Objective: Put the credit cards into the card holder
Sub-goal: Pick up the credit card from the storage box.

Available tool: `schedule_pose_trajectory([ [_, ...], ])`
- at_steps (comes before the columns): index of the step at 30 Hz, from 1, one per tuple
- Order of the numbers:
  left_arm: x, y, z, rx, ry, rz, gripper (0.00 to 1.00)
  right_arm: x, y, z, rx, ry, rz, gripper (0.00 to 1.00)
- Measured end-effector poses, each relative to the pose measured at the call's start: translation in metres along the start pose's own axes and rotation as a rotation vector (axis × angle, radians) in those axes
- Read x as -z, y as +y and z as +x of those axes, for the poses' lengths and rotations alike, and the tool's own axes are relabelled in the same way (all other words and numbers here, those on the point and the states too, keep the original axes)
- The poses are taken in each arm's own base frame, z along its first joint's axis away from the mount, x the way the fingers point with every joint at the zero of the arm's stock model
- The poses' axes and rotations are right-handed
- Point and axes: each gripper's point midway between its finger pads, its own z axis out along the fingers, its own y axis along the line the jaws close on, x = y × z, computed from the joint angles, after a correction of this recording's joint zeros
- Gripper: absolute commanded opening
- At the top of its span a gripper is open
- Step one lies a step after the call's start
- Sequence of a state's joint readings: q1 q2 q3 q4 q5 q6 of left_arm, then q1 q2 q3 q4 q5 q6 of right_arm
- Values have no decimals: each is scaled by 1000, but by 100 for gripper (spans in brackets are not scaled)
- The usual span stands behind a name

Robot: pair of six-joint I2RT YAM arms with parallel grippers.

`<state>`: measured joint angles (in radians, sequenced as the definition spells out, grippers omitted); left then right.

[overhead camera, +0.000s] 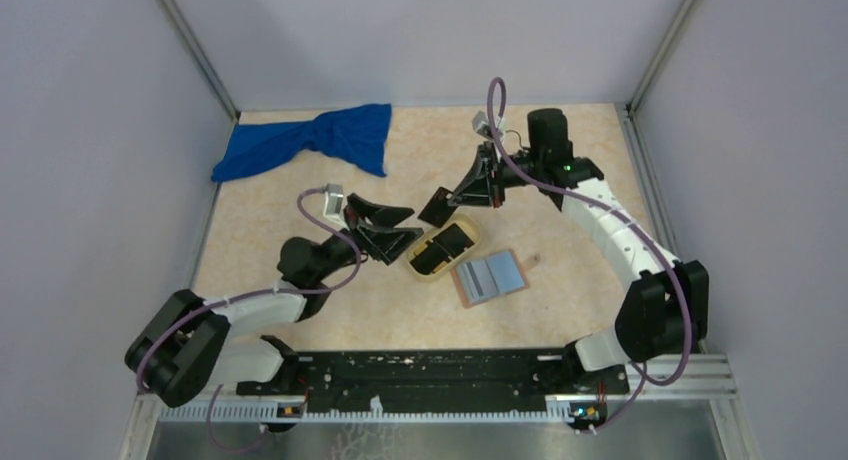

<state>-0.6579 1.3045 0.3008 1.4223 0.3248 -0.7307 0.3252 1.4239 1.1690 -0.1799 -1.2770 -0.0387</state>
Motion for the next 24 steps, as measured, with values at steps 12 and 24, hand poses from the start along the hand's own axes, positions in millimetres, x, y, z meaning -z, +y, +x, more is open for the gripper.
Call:
schedule_pose_trajectory([
  [12, 9, -16, 39, -196, 365, 150, 67, -17, 26, 62, -43, 196, -166, 0],
  [24, 5, -14, 67, -86, 492, 226, 0, -18, 28, 61, -58, 193, -173, 38],
])
